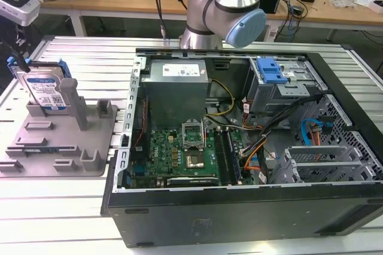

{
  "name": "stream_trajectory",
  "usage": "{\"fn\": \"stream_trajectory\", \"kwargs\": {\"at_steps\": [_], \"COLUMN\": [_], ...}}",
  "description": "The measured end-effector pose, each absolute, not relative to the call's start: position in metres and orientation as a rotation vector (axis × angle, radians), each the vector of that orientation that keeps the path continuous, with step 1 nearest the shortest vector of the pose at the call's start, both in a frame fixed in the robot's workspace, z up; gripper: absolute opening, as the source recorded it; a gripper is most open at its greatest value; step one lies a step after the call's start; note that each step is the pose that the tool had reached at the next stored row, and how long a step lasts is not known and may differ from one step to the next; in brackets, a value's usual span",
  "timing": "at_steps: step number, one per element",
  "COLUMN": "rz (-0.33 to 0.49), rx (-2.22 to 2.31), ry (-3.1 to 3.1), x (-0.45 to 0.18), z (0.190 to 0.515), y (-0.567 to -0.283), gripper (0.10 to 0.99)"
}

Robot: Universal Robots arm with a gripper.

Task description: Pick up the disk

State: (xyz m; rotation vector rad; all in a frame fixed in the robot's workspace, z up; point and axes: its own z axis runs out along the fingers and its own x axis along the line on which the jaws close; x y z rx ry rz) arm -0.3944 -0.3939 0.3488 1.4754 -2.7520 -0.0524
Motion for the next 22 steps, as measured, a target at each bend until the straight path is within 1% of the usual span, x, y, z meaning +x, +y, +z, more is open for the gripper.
{"fn": "stream_trajectory", "kwargs": {"at_steps": [22], "rz": [-0.036], "rx": [2.111], "ry": [-2.299], "x": [-0.3943], "z": [0.3479], "y": [-0.3938], "gripper": [0.620]}}
